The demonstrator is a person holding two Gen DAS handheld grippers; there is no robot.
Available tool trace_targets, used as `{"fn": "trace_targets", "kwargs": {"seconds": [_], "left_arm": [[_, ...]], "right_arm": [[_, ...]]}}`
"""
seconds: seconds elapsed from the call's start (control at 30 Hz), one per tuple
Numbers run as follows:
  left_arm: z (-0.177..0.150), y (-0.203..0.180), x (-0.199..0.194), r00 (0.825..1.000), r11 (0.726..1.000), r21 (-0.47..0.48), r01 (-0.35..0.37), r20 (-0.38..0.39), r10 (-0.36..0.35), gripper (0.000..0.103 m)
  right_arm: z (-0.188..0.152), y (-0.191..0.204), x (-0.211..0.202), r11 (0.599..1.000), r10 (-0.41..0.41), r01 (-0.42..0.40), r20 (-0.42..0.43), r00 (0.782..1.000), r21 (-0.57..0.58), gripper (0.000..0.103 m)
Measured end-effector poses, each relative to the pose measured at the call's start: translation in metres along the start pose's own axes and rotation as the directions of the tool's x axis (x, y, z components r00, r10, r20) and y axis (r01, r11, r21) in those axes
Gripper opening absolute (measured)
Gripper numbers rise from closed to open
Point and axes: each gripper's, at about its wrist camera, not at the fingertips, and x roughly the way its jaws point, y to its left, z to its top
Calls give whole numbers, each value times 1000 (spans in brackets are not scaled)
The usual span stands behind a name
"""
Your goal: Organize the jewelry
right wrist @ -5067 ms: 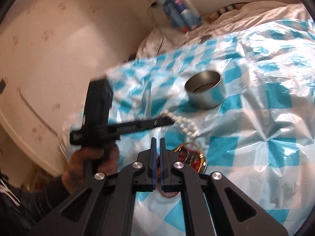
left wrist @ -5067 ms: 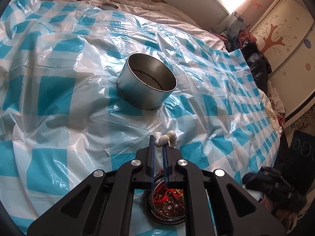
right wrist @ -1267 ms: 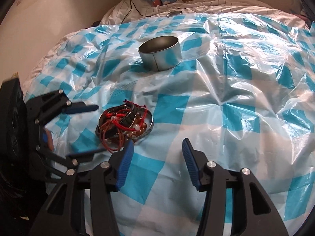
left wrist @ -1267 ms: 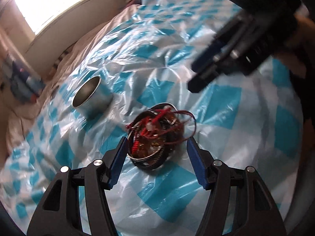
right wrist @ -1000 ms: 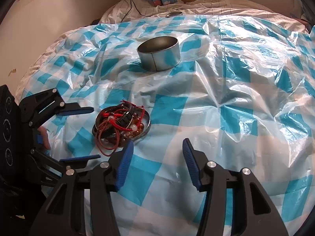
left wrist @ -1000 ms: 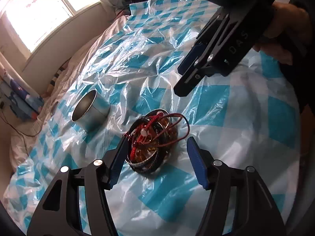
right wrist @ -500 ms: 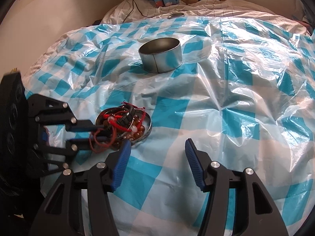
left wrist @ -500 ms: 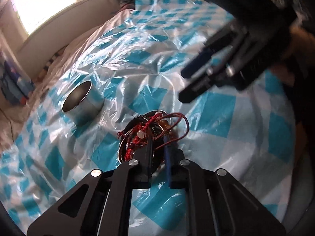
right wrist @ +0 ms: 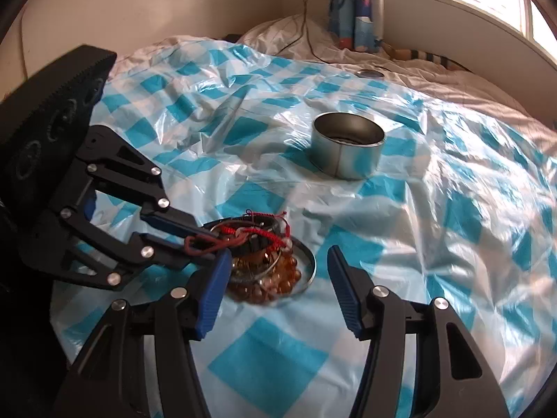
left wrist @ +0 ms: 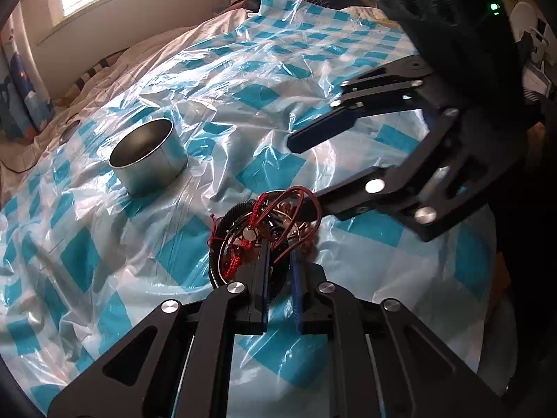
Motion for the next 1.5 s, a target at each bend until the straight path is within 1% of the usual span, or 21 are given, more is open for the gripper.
{"fn": "trace_targets", "kwargs": {"seconds": [0.1, 0.13, 0.23, 0.33, 0.5, 0.63, 0.67, 0.73, 0.83, 0.93, 1.07, 1.1, 1.2, 1.23, 1.27, 1.33, 1.4, 1.47, 1.5], "left_arm": [[-3, 7, -2, 1000, 1000, -26, 0, -1, 0, 10], [-3, 11, -3, 1000, 999, -43, 0, -3, 0, 10], [-6, 26, -3, 1000, 994, -109, 11, -12, -12, 10], [-10, 40, -4, 999, 984, -175, 33, -12, -36, 11], [-15, 51, -6, 999, 974, -224, 43, 0, -44, 11], [-17, 53, -6, 999, 975, -220, 41, -3, -42, 11], [-18, 53, -6, 999, 976, -216, 39, -4, -41, 11], [-19, 53, -6, 999, 977, -209, 32, -10, -35, 11], [-21, 50, -5, 999, 986, -168, 16, -31, -21, 11], [-25, 49, -2, 998, 991, -136, 19, -56, -27, 11], [-31, 52, -2, 997, 992, -128, 22, -76, -32, 12], [-33, 53, -2, 996, 992, -124, 21, -79, -31, 12], [-37, 57, -3, 995, 991, -134, 20, -95, -33, 15], [-38, 59, -3, 995, 990, -138, 16, -100, -30, 20], [-40, 63, -3, 994, 989, -148, 9, -104, -25, 26], [-42, 66, -5, 995, 987, -163, 5, -102, -22, 31], [-43, 70, -8, 996, 983, -184, 14, -89, -31, 34], [-42, 73, -10, 996, 978, -209, 27, -74, -43, 48], [-41, 73, -11, 996, 976, -216, 32, -69, -48, 50]], "right_arm": [[5, -1, 14, 1000, 19, -20, -22, 1000, -13, 56], [5, -3, 17, 999, 37, -37, -30, 999, -6, 56], [7, -4, 23, 998, 55, -55, -32, 998, 4, 56], [8, -2, 25, 998, 58, -58, -30, 998, 0, 56], [13, -2, 30, 998, 69, -69, -31, 997, 6, 56], [22, -5, 27, 994, 102, -102, 1, 995, 27, 56], [25, -7, 27, 994, 103, -104, 7, 995, 33, 56], [28, -5, 29, 997, 83, -83, -1, 997, 5, 56], [31, 0, 35, 990, 139, -140, -10, 990, -7, 56], [35, 10, 43, 984, 168, -169, -29, 985, -61, 56], [40, 16, 60, 968, 238, -242, -62, 969, -68, 49], [41, 19, 63, 964, 252, -257, -65, 965, -75, 45], [42, 26, 70, 957, 265, -273, -89, 960, -96, 34], [42, 26, 72, 956, 268, -277, -99, 958, -93, 31], [41, 25, 73, 955, 273, -282, -105, 956, -87, 31], [41, 23, 73, 954, 279, -289, -109, 954, -80, 31], [41, 22, 73, 953, 283, -292, -114, 953, -76, 31], [39, 22, 74, 951, 292, -302, -123, 949, -71, 31], [39, 21, 73, 951, 293, -303, -123, 948, -69, 31]]}}
